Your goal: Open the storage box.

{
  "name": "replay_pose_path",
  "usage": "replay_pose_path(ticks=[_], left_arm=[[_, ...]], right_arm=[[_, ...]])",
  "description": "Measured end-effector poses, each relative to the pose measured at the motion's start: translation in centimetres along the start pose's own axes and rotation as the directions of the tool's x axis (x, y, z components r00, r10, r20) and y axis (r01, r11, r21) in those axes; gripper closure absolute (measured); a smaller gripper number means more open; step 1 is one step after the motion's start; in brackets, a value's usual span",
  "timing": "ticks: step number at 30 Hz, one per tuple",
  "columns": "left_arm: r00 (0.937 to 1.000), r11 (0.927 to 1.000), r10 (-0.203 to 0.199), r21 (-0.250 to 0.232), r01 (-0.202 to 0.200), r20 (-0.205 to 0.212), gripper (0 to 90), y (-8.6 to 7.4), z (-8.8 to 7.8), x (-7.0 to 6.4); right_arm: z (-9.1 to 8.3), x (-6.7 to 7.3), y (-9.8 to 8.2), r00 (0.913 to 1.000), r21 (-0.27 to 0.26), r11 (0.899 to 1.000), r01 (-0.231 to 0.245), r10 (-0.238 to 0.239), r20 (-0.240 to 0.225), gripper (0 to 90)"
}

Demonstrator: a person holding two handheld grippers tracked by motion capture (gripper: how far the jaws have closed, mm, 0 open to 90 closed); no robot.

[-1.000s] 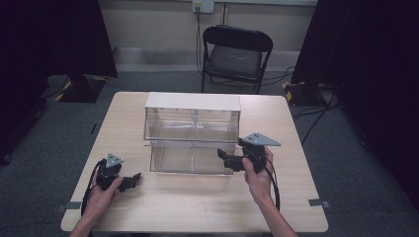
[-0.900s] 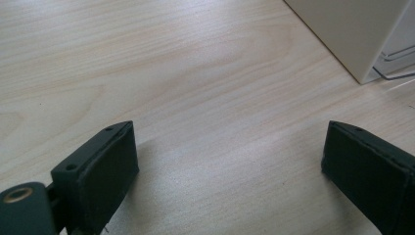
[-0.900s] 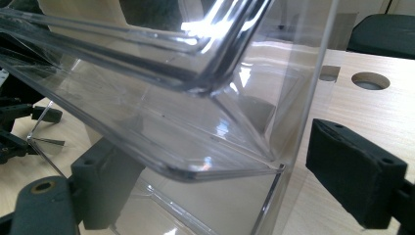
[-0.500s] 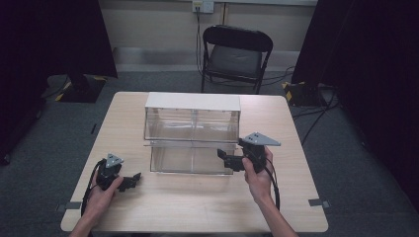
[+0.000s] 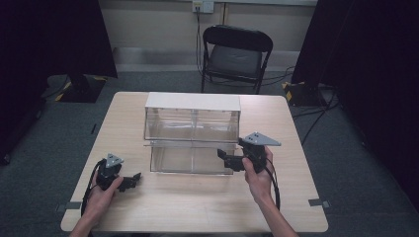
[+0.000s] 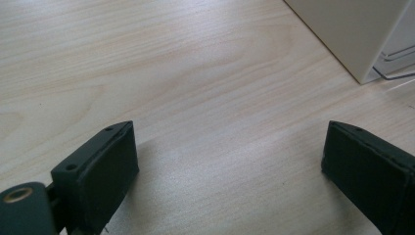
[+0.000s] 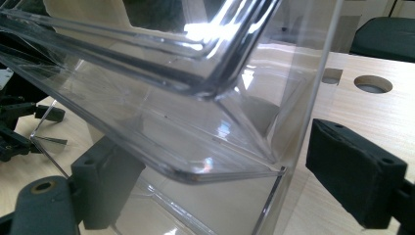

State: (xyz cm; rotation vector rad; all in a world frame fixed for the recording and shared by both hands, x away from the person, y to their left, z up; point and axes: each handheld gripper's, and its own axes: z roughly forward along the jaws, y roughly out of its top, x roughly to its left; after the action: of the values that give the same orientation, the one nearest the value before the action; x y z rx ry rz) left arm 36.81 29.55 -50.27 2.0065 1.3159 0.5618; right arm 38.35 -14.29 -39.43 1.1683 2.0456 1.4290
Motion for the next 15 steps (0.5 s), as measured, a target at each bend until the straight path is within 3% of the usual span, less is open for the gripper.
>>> replay_pose_path(ticks=[15], left_arm=[[1.0,1.0,0.0,0.001,0.0,0.0,6.0,0.0,0.0,0.01]], right_arm=[[-0.04,0.08,-0.01,1.0,-0.003,1.0,0.006,-0.006,0.005,13.7]])
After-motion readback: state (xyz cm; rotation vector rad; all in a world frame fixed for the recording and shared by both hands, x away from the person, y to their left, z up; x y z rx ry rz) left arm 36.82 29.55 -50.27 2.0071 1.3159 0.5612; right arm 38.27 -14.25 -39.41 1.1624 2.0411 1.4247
